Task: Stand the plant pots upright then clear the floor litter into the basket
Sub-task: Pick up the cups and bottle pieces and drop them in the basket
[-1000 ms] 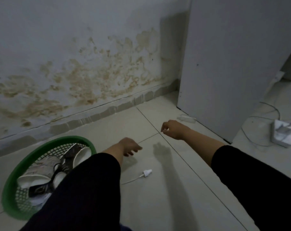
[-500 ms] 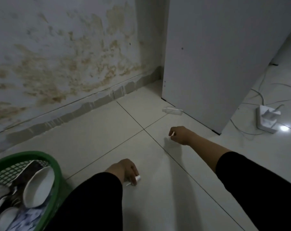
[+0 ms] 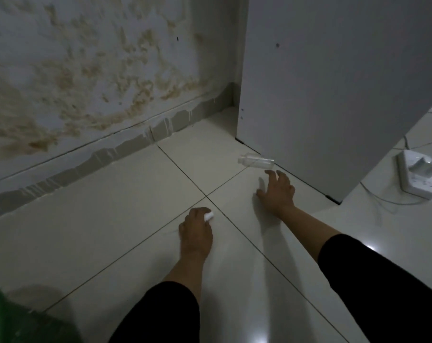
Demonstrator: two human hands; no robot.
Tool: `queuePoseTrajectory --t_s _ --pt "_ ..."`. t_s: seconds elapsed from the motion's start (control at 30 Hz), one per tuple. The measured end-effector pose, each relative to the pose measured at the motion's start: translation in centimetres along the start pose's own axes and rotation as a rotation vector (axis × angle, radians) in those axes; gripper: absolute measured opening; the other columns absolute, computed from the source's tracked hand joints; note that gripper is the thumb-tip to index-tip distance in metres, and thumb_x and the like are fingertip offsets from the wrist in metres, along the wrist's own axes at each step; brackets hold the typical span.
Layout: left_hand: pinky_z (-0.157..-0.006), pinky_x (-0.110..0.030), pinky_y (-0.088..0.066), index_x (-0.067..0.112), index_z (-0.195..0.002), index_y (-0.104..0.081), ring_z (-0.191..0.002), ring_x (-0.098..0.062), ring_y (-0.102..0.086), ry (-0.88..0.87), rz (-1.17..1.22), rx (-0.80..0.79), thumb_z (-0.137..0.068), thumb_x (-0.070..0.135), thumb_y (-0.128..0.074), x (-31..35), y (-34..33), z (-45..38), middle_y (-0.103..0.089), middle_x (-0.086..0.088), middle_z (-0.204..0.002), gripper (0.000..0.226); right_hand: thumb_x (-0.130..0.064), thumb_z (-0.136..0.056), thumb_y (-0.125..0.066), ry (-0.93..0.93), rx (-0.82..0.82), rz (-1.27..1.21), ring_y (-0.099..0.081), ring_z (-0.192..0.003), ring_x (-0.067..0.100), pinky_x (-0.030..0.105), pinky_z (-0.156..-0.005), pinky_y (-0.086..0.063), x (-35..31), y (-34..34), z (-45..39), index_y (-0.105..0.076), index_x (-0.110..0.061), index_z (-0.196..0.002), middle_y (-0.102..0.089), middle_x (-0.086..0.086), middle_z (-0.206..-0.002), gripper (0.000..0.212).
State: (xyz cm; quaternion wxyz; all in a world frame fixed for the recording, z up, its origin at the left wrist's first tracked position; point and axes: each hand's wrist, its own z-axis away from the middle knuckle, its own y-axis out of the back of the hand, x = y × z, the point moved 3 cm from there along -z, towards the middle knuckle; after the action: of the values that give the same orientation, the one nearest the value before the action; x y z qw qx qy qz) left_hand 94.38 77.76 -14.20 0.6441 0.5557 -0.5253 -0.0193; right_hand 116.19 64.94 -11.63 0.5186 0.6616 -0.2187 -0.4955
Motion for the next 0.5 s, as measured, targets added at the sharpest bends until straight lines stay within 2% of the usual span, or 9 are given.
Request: queuePoseTrajectory --t_s 0.07,0.17,0.27,0.37,0.43,0.5 --pt "-0.087 -0.039 -0.044 0.019 -0.104 -0.067 -0.095 -0.026 -0.06 0.002 -0.076 0.076 -0.075 -0.006 -0.06 -0.1 -1.2 0.6 -0.064 -0.001 -0.107 0.039 -0.035 -0.09 -0.061 0.013 0.016 0.033 -0.008 -0.149 0.028 0.051 -0.116 -0.015 0.1 -0.3 -0.9 -0.027 -0.021 -0.148 -0.015 0.011 -0.159 0.069" --pt "-0.086 -0.034 -0.039 0.018 -0.109 -0.067 -0.095 -0.029 -0.058 0.015 -0.053 0.182 -0.085 0.001 -0.061 -0.3 -1.9 0.7 -0.065 -0.003 -0.107 0.03 -0.035 -0.092 -0.058 0.05 0.013 0.117 -0.003 -0.15 0.028 0.052 -0.117 -0.013 0.0 -0.4 -2.5 -0.019 -0.022 -0.152 -0.007 0.008 -0.163 0.074" --pt "-0.086 -0.029 -0.038 0.019 -0.113 -0.065 -0.095 -0.025 -0.056 -0.018 -0.075 0.223 -0.093 0.011 -0.054 -0.6 -2.4 0.7 -0.064 0.0 -0.107 0.024 -0.036 -0.092 -0.058 0.085 0.002 0.177 -0.001 -0.151 0.026 0.052 -0.117 -0.011 -0.8 -0.3 -4.4 -0.013 -0.023 -0.154 -0.002 0.006 -0.164 0.078" --pt "-0.087 -0.031 -0.04 0.02 -0.116 -0.063 -0.096 -0.023 -0.054 -0.025 -0.103 0.233 -0.097 0.02 -0.041 -0.9 -2.8 0.7 -0.063 0.002 -0.109 0.029 -0.035 -0.092 -0.058 0.09 -0.024 0.205 -0.004 -0.151 0.026 0.054 -0.115 -0.015 -1.5 -0.6 -6.3 -0.012 -0.023 -0.155 -0.005 0.006 -0.164 0.079" --pt "-0.088 -0.03 -0.039 0.019 -0.117 -0.063 -0.097 -0.022 -0.053 -0.024 -0.096 0.241 -0.097 0.02 -0.039 -1.1 -2.9 0.6 -0.063 0.002 -0.11 0.031 -0.035 -0.093 -0.056 0.053 -0.064 0.203 -0.008 -0.15 0.025 0.056 -0.114 -0.016 -1.6 -0.9 -7.4 -0.009 -0.024 -0.155 -0.01 0.005 -0.163 0.078" --pt "-0.089 -0.027 -0.036 0.02 -0.117 -0.062 -0.098 -0.02 -0.051 -0.021 -0.089 0.239 -0.097 0.02 -0.039 -1.0 -2.9 0.6 -0.062 0.002 -0.111 0.031 -0.033 -0.093 -0.056 0.028 -0.045 0.196 -0.019 -0.146 0.027 0.053 -0.112 -0.02 -1.6 -1.0 -7.6 -0.015 -0.022 -0.154 -0.02 0.008 -0.159 0.075"
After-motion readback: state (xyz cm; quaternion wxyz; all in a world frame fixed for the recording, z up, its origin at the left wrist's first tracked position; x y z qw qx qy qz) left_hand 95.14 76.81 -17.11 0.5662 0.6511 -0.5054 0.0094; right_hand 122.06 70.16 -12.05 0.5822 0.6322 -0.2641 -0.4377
